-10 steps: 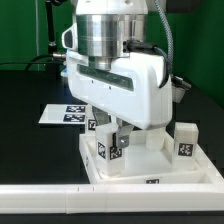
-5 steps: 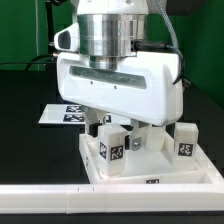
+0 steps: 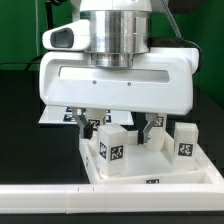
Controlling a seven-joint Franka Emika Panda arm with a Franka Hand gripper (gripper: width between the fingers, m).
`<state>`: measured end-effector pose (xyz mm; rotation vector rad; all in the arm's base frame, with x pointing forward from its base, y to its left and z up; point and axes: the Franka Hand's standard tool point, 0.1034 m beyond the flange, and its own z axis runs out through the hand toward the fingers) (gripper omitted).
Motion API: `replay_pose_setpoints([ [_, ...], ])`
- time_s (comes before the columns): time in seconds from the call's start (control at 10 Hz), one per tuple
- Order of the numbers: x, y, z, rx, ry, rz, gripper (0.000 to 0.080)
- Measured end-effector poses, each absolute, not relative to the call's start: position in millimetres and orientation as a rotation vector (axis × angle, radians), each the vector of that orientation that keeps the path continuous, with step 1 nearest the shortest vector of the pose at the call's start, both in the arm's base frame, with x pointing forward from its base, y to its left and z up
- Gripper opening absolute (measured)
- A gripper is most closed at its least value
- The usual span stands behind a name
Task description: Assemble square table
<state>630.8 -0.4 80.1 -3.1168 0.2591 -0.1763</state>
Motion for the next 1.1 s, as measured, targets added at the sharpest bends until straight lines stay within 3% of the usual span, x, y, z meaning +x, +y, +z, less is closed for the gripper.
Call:
replay_pose_setpoints([
  [0.3,631.4,-4.5,80.6,-3.154,-0.214,-0.173,0.0649],
  [0.6,631.6,-6.4,81.0,-3.151,-0.389,-0.170,0.0635],
  [0.8,631.4,-6.2,80.5,-3.155,-0.319,-0.170,0.0288],
  [1.1,631.2,-6.4,79.2,-3.157,-0.035,-0.174,0.0288],
])
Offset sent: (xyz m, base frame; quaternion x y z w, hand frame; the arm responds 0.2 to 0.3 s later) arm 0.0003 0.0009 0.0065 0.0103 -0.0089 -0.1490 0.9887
